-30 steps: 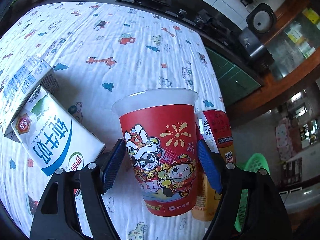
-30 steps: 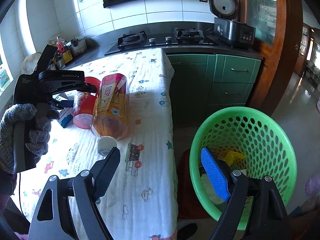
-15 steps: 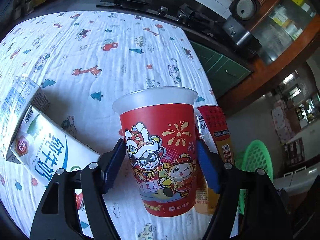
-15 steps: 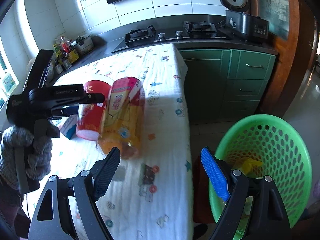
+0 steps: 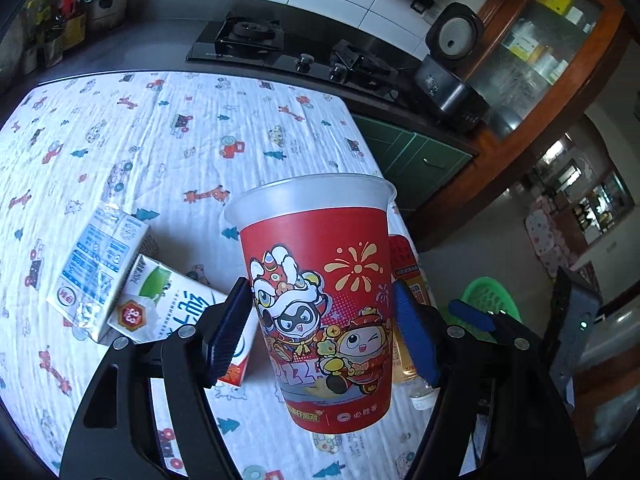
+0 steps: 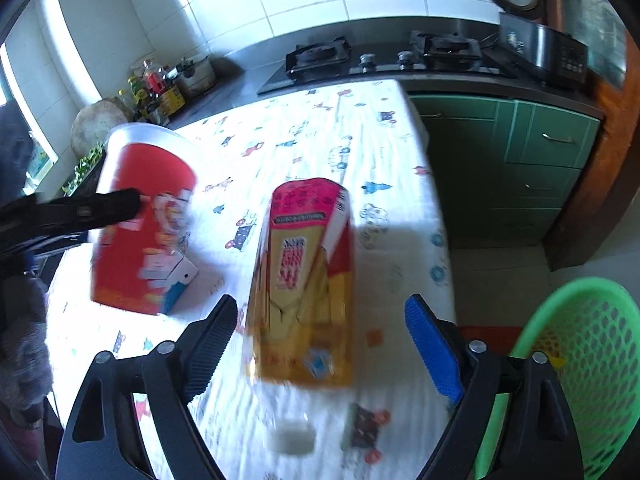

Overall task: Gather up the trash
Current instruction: 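Grasp the red paper cup with the left tool while the right tool grasps the yellow can, then carry the cup and can over the basket and release both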

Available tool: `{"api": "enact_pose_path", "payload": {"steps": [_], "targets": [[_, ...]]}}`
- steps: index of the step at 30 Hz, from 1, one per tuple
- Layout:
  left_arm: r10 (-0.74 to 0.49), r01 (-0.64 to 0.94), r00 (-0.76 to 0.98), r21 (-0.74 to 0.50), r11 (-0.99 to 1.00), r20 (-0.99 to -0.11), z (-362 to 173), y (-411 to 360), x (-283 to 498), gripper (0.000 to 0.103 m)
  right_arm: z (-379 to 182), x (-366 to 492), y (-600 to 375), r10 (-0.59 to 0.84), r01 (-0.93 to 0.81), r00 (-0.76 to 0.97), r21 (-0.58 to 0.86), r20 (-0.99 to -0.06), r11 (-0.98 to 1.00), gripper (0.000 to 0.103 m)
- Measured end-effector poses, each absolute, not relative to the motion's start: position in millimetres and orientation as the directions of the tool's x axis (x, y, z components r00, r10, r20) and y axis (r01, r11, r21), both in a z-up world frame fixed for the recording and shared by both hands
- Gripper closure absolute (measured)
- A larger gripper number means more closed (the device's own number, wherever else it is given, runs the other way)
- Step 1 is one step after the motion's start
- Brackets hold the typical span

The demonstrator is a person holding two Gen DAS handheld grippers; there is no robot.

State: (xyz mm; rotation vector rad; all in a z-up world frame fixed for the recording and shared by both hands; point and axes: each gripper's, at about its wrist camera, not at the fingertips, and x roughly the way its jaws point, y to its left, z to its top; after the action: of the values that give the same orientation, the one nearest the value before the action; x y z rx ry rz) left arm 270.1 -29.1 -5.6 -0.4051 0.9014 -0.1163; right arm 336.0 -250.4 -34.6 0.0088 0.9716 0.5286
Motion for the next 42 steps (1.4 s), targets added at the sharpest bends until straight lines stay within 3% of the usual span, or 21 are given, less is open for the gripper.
{"api": "enact_pose_path", "payload": {"steps": [10,13,18,28,35,42], "targets": [[-0.257,-0.074,0.647,-0.394,0.916,-0.718,9,0,257,0.033,-60,366,-209,0.352,-0.419,0.406,0.171,-0.843,0.892,0.020],[-0.262,-0.076,0.644,-0.402,0.913,-0.719,7,3,256,0.033,-66,364,-205,0.330,-0.423,0.401,0.147,-0.855,0.894,0.036],[-0.283,-0.062,0.639,-0.415,0.908,-0.715,6,-1,253,0.034,-61,355,-216,0.340,-0.407,0.422,0.159,-0.841,0.900,0.038],[-0.353,0.030,0.620,-0.428,0.903,-0.701,10,-46,252,0.033,-18,321,-309,0.361,-0.273,0.520,0.250,-0.774,0.929,0.039],[-0.403,0.103,0.593,-0.431,0.897,-0.697,11,-91,256,0.034,1,304,-405,0.198,-0.101,0.626,0.173,-0.755,0.980,0.039],[-0.432,0.158,0.562,-0.421,0.893,-0.706,9,-133,267,0.034,-45,310,-471,0.050,0.044,0.595,0.095,-0.802,0.995,0.039]]}}
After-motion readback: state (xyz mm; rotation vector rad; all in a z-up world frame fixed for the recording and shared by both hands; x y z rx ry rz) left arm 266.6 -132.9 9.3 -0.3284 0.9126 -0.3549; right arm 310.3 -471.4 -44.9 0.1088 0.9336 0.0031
